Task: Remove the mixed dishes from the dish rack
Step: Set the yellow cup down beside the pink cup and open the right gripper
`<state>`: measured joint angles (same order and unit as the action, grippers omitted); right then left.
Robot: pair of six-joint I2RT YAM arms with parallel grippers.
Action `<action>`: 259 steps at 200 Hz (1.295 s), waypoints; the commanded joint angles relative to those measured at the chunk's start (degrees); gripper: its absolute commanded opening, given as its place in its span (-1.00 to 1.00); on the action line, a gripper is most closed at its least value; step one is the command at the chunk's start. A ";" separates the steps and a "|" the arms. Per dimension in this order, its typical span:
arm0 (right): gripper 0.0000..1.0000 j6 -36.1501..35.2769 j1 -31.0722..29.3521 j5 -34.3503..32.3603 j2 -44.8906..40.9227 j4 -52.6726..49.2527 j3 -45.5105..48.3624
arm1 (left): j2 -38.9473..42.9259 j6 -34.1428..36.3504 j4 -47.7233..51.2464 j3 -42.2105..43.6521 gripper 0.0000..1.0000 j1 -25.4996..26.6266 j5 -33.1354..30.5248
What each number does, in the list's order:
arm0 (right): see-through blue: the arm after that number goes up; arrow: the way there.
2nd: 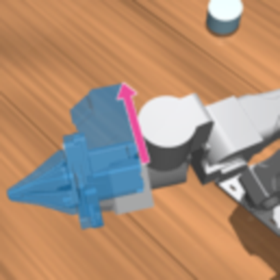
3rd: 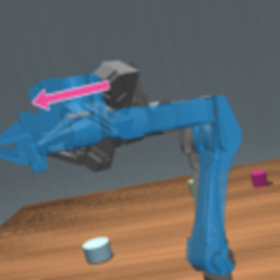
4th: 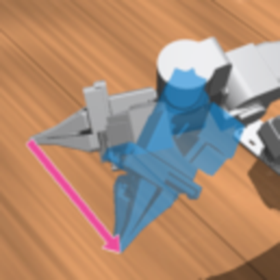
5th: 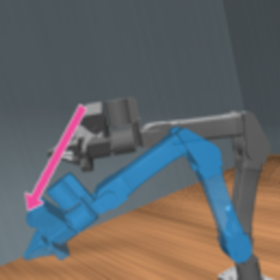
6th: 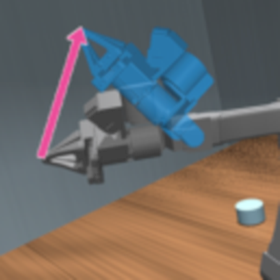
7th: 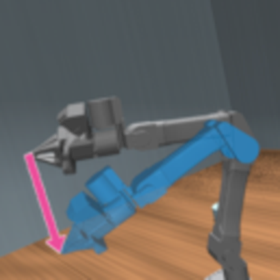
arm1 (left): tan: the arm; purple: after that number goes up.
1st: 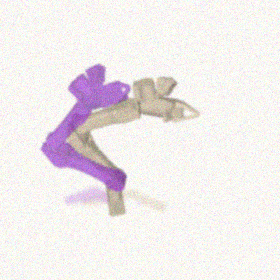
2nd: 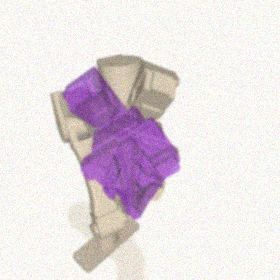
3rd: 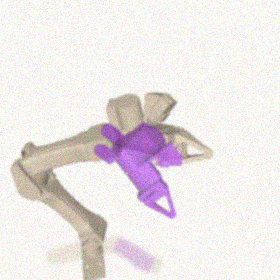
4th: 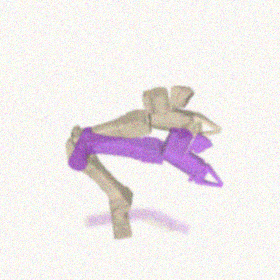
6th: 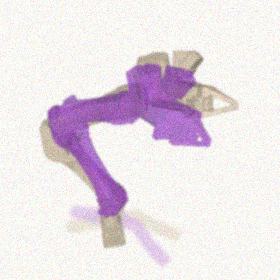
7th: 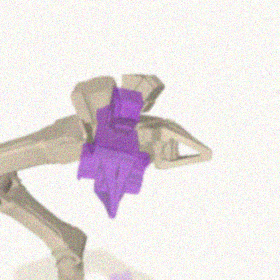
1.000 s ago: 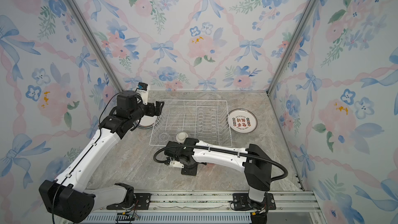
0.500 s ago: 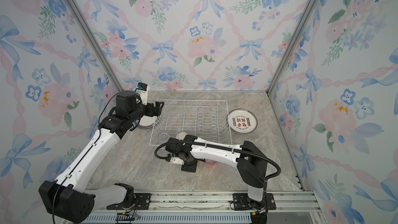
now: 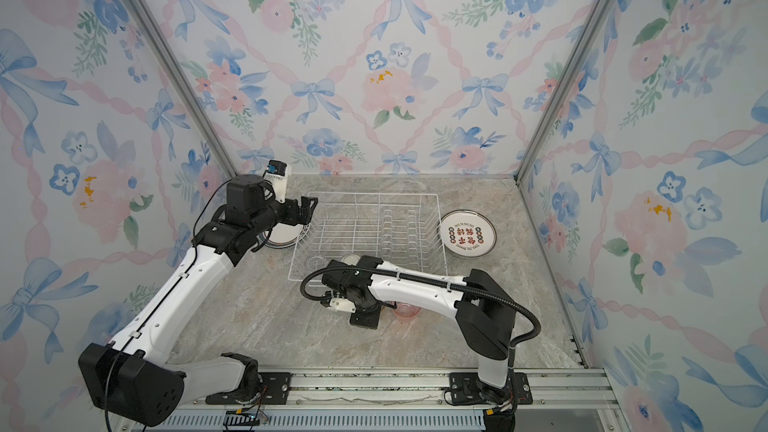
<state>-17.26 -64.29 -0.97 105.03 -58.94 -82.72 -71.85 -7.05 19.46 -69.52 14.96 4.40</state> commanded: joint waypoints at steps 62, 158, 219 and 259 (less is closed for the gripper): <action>-0.91 -0.94 1.81 1.74 1.05 1.01 0.35 | -1.09 1.25 1.53 -0.09 0.96 -0.37 1.66; -0.57 -0.59 1.91 2.12 1.85 0.23 0.19 | -2.05 1.51 1.98 -0.36 0.96 -0.37 2.45; -0.04 -0.28 2.12 1.39 -0.25 1.08 0.36 | -2.93 1.60 2.39 -0.97 0.96 -0.42 3.14; -0.01 0.12 2.94 3.07 -4.60 1.80 0.36 | -4.23 1.41 3.10 -1.37 0.96 -0.28 3.58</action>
<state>-17.54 -62.37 0.62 104.75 -57.30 -82.48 -75.02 -6.42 20.91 -69.56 14.96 6.92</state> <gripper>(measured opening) 0.497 0.979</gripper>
